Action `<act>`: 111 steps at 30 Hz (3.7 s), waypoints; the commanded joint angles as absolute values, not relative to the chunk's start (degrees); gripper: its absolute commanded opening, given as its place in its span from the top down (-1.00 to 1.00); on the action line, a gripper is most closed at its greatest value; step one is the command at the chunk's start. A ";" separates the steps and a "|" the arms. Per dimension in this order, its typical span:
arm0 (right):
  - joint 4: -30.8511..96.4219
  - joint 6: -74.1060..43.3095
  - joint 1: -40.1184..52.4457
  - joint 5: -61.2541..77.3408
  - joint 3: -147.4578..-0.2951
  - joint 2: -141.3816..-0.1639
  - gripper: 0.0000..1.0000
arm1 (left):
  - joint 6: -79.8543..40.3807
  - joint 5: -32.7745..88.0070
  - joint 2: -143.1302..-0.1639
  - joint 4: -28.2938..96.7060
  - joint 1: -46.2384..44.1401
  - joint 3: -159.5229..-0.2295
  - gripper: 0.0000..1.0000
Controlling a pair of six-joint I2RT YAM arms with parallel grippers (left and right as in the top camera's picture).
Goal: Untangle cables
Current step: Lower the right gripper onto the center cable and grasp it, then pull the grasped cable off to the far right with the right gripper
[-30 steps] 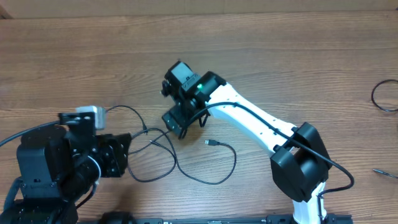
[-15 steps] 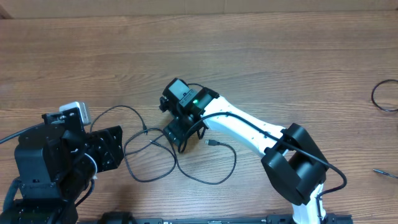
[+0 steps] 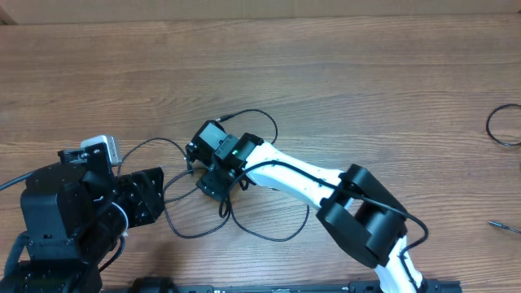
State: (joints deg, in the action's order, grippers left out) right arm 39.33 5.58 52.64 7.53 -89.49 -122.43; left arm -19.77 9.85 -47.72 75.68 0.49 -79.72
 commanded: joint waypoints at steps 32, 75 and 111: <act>35.38 4.51 52.29 5.41 -89.30 -126.48 0.92 | -19.03 11.66 -47.33 76.44 0.73 -80.79 -0.16; 62.59 -0.80 -15.79 -6.31 -131.37 -121.99 0.93 | -18.46 13.41 -47.62 74.67 0.73 -80.79 -0.19; 55.48 0.27 -52.40 28.23 -131.35 -123.66 -1.00 | -21.43 19.14 -50.19 73.21 0.73 -80.79 -0.21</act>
State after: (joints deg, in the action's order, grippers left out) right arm 56.40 -0.01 -55.57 17.08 -129.82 -124.36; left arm -21.06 18.13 -50.28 73.25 0.49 -79.79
